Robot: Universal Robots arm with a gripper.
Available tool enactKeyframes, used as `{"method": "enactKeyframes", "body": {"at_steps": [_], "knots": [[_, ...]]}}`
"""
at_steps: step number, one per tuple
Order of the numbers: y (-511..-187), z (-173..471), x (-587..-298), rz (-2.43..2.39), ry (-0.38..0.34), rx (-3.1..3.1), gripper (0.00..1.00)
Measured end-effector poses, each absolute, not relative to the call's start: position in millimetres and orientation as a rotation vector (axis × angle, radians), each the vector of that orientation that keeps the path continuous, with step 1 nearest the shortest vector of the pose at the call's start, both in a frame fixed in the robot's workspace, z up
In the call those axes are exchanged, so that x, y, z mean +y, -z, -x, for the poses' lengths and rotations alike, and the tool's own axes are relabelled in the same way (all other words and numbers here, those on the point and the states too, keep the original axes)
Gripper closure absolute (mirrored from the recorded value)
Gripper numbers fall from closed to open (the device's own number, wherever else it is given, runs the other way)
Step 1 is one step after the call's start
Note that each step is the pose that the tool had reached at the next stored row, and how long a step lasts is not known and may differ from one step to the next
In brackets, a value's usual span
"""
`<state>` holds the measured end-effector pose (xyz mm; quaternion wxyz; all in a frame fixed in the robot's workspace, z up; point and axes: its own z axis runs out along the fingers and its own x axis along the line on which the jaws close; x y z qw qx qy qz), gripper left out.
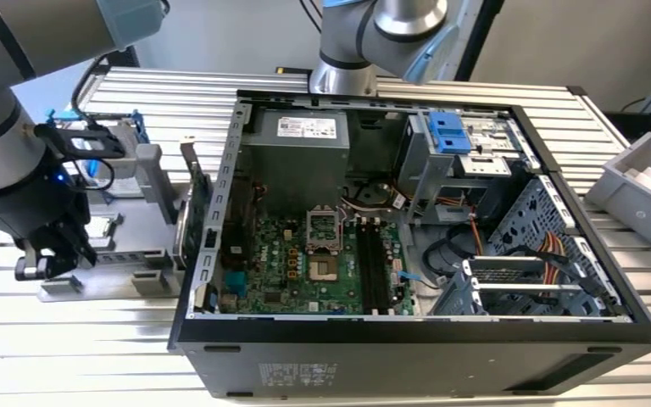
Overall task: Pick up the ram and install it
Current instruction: 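Pick up the ram and move it above insertion slot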
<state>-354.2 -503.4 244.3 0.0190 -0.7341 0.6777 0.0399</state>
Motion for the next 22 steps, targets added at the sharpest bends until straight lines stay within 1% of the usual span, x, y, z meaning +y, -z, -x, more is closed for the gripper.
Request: {"method": "enactKeyframes", "body": {"at_steps": [22], "knots": [[-267.0, 354.2, -503.4, 2.278, -0.124, 2.104, 1.0]]}}
